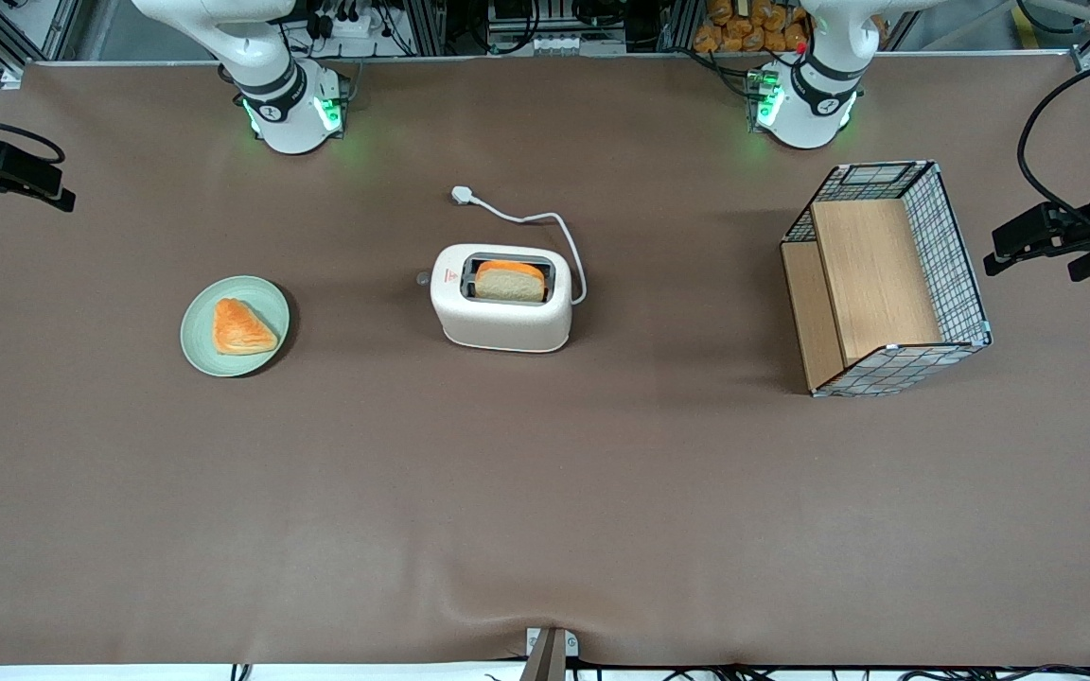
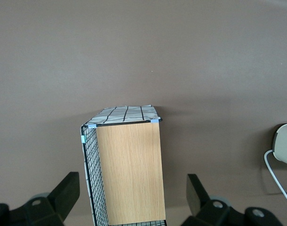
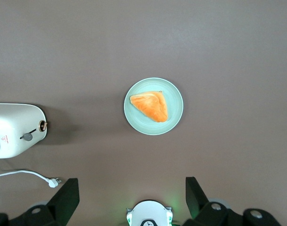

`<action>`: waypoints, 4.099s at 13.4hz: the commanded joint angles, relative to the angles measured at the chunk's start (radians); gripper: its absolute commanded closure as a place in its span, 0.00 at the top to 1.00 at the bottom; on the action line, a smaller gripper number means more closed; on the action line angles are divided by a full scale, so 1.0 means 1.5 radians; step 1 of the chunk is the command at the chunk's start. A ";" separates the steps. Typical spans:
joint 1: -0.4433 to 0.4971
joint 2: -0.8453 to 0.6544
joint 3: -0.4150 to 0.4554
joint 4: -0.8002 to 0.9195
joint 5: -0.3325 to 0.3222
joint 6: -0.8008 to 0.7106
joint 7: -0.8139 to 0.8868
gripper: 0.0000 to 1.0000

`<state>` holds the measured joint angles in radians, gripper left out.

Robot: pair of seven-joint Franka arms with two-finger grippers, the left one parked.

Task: Press toaster button with right arm
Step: 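Swing the right gripper over the plate toward the toaster's side lever, then lower the right gripper onto the toaster's grey lever and push it down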

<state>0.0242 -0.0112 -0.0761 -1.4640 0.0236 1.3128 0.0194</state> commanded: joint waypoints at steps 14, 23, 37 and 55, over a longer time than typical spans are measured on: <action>0.010 0.123 0.008 -0.099 0.225 -0.097 0.015 1.00; 0.197 0.151 0.009 -0.256 0.301 0.128 0.031 1.00; 0.259 0.234 0.009 -0.264 0.354 0.259 0.037 0.00; 0.282 0.278 0.009 -0.264 0.355 0.306 0.035 0.00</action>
<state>0.4338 0.4029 -0.0555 -1.8552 0.5329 1.7616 0.0723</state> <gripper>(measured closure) 0.991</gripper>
